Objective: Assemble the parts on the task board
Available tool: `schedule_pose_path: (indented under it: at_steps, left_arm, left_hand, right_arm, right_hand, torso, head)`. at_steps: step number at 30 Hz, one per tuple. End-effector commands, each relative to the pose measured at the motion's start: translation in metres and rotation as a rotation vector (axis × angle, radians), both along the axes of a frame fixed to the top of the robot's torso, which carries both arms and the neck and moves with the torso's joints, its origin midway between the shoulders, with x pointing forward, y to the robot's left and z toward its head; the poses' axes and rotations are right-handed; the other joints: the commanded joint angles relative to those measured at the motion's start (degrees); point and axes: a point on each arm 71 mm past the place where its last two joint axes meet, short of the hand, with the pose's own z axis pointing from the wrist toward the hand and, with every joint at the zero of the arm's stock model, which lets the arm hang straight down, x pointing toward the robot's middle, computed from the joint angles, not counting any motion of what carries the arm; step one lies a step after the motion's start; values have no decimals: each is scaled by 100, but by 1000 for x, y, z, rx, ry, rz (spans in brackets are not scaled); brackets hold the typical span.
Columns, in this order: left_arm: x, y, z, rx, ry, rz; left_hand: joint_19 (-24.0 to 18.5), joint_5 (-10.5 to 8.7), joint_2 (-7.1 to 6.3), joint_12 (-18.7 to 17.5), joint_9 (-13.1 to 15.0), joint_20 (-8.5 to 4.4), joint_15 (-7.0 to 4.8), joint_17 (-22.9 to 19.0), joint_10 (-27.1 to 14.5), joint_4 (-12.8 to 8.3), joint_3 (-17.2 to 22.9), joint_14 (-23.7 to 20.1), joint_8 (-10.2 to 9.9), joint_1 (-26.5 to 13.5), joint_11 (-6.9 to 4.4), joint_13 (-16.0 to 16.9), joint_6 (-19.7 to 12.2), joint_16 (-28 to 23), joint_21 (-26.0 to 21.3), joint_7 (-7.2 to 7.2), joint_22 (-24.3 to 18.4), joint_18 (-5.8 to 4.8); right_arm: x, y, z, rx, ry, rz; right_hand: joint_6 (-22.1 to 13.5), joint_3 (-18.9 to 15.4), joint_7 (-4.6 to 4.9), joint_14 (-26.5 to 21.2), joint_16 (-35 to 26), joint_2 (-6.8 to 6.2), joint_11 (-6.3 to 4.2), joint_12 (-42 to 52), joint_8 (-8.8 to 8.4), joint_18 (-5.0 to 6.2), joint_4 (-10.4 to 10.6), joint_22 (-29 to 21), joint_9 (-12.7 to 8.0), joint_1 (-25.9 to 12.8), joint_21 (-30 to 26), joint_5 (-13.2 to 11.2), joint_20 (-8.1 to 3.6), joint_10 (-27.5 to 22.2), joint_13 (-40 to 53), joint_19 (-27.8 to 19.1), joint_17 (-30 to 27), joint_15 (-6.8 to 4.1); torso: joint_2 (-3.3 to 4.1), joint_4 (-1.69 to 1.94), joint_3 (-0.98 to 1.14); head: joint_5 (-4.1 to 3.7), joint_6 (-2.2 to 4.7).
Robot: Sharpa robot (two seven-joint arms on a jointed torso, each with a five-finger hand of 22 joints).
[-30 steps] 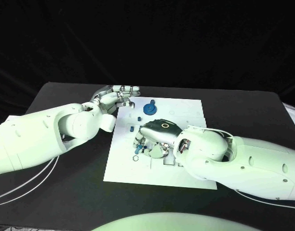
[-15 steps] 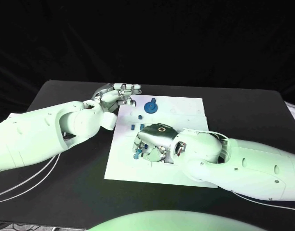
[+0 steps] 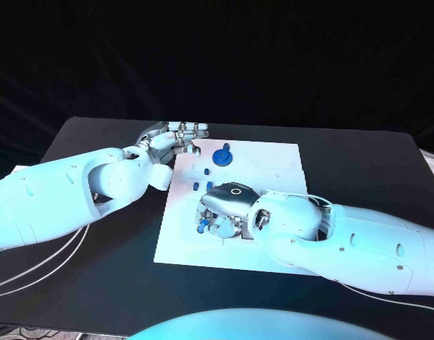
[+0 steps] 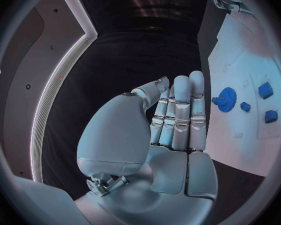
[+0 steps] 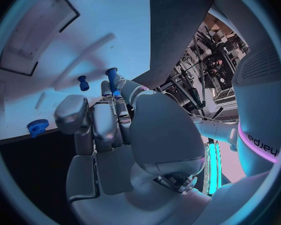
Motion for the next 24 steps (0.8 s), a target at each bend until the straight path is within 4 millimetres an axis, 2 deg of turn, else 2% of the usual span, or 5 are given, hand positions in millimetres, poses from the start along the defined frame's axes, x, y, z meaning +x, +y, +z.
schedule_pose_path:
  at_steps: [1, 13, 17, 19, 24]
  left_arm:
    - [-1, -2, 1, -9, -8, -20]
    - [-1, -3, 1, -9, -7, -21]
    - [-1, -3, 1, -8, -7, -21]
    - [-1, -3, 1, -9, -6, -22]
    - [-1, -2, 1, -8, -6, -21]
  left_hand:
    - [12, 21, 76, 31, -8, -19, -5, -6, -39, 1, -34, -38, 33, -2, 0, -2, -38, -27, -37, 10, -6, 71]
    - [12, 21, 76, 31, -8, -19, -5, -6, -39, 1, -34, -38, 33, -2, 0, -2, -38, -27, -37, 10, -6, 71]
    - [12, 21, 76, 31, -8, -19, -5, -6, -39, 1, -34, -38, 33, -2, 0, -2, -38, -27, -37, 10, -6, 71]
    - [12, 21, 76, 31, -8, -19, -5, -6, -39, 1, -34, -38, 33, -2, 0, -2, -38, -27, -37, 10, -6, 71]
    - [12, 21, 76, 31, -8, -19, -5, -6, -39, 1, -34, -38, 33, -2, 0, -2, -38, -27, -37, 10, -6, 71]
  right_arm:
    - [-1, 1, -4, -44, -15, -2]
    - [-5, 6, -7, -62, -31, 11]
    - [-5, 6, -7, -44, -31, 9]
    - [-5, 5, -5, -22, -39, 1]
    - [-4, -4, 4, 110, -73, -33]
  right_hand:
    - [11, 24, 20, 148, -8, 54, -190, 26, 38, -29, -9, -5, 10, 13, -3, 20, 17, 234, 5, -19, -8, -9]
    - [-69, -8, 42, 131, -44, -25, -168, -49, -14, -21, 4, -56, 1, -97, -29, 39, 31, 170, -12, -50, -70, 10]
    - [-703, -240, 173, 81, -155, -360, 18, -418, -309, 30, 166, -426, -148, -514, -244, 195, 133, -509, -121, -221, -241, 171]
    - [-1226, -491, 145, 51, -217, -521, 90, -610, -295, 78, 184, -696, -253, -615, -415, 208, 196, -1051, -114, -339, -338, 206]
    - [-1364, -906, 202, 24, -285, -477, 125, -466, -271, 93, 206, -745, -229, -570, -452, 372, 254, -1304, -72, -296, -457, 241]
  torso:
    - [3, -1, 0]
    - [0, 0, -3]
    - [-6, -5, -5]
    - [-3, -2, -3]
    - [-6, -8, 3]
  head:
    - [9, -9]
    - [13, -25]
    - [18, -26]
    - [11, -20]
    - [0, 1]
